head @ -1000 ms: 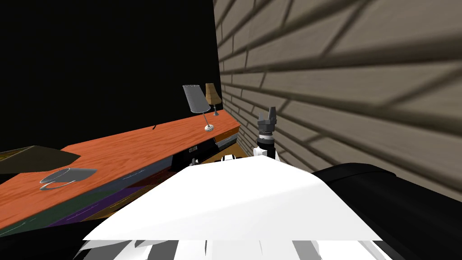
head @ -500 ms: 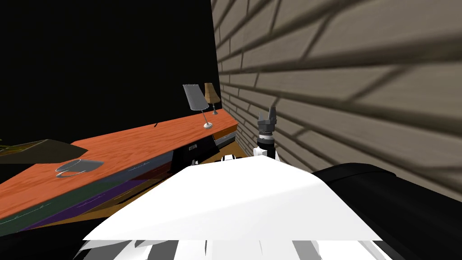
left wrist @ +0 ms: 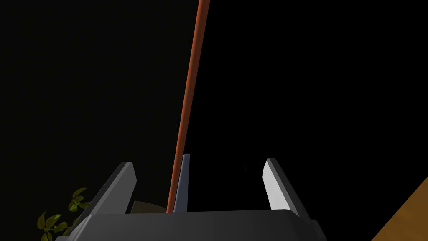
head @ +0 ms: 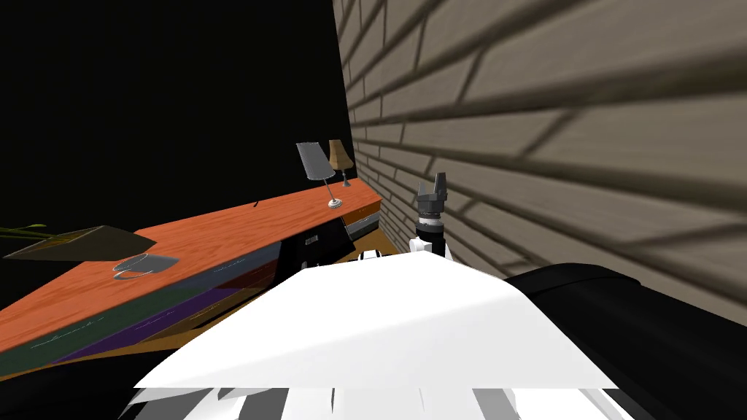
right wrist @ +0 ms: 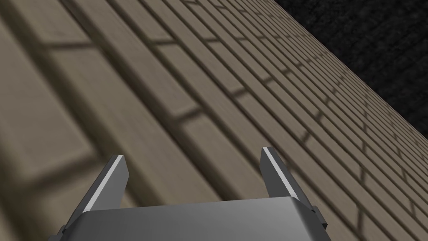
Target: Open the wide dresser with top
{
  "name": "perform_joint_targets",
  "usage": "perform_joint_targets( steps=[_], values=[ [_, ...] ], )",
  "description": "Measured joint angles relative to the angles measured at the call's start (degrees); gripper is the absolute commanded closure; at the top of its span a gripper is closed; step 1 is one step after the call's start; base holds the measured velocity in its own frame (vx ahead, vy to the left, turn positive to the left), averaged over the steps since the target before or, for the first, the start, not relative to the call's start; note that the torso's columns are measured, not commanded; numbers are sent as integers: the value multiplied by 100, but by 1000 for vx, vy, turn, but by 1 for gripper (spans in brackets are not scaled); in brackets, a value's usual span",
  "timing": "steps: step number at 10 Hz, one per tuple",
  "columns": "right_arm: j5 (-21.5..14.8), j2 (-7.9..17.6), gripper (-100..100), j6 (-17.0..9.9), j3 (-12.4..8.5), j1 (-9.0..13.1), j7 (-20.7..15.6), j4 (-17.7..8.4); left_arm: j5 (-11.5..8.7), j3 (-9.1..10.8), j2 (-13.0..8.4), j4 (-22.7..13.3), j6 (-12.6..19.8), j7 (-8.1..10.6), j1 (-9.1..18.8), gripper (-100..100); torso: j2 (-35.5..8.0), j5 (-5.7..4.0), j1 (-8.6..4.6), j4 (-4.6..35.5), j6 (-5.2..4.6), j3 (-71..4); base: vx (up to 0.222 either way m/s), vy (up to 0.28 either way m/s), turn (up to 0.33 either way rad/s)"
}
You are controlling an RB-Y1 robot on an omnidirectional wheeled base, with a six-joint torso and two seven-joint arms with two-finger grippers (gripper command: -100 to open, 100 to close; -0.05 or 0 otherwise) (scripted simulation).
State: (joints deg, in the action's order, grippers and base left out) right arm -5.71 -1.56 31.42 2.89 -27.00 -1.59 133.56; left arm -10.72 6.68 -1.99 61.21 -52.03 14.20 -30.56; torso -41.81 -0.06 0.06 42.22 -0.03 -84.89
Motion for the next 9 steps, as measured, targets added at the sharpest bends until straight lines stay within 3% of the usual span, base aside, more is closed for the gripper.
perform_joint_targets(
  steps=[9],
  values=[
    [0,0,0,0,0,1,0,0,-132,-65,-203,1167,498,339,-1038,-100,-91,-82,-82,44,14,20,33,-25,-38]
  ],
)
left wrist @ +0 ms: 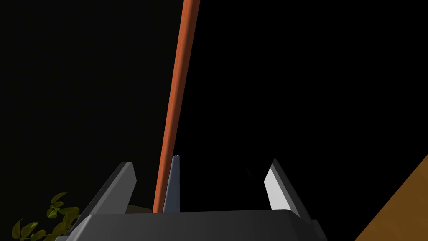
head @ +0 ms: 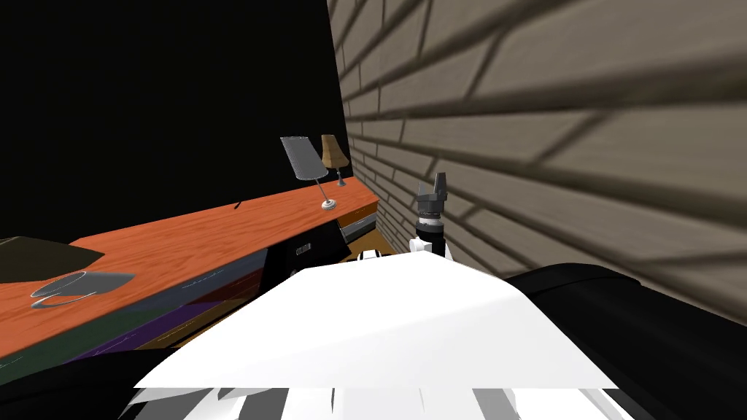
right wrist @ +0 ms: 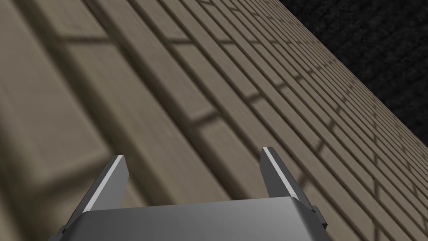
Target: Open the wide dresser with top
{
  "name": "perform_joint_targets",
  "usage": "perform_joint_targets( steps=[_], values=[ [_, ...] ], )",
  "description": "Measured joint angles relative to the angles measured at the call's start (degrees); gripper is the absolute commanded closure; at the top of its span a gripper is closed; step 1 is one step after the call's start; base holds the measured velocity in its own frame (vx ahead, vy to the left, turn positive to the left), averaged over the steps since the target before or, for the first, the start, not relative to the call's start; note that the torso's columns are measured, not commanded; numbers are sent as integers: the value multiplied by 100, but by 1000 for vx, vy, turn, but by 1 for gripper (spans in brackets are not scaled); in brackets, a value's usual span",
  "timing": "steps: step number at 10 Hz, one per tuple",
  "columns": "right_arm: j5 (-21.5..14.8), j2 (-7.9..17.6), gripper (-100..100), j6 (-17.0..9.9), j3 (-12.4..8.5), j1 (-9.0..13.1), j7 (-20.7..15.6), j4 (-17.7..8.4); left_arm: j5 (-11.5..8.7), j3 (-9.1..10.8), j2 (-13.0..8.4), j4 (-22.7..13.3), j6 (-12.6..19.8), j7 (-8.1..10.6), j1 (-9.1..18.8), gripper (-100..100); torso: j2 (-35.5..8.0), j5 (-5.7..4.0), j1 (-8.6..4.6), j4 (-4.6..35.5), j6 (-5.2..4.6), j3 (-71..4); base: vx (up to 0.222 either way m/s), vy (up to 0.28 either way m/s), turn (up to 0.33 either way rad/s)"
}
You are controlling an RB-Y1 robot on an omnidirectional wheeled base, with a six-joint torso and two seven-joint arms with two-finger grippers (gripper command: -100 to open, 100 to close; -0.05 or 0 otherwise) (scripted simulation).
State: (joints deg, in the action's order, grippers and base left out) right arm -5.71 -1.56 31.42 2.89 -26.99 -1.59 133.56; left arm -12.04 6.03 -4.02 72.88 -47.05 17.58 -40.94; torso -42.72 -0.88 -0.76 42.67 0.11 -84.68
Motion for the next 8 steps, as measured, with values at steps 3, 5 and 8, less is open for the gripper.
perform_joint_targets(
  steps=[3,5,8],
  values=[
    [0,0,0,0,0,1,0,0,-38,-9,-69,174,136,102,-214,0,-8,4,-11,0,-7,8,15,-8,-1],
    [0,0,0,0,0,1,0,0,-34,-24,-58,118,200,95,-234,0,18,43,30,-17,-11,6,0,0,0],
    [0,0,0,0,0,1,0,0,-31,-34,-51,78,247,90,-249,0,38,70,59,-31,-11,6,0,0,0]
  ],
)
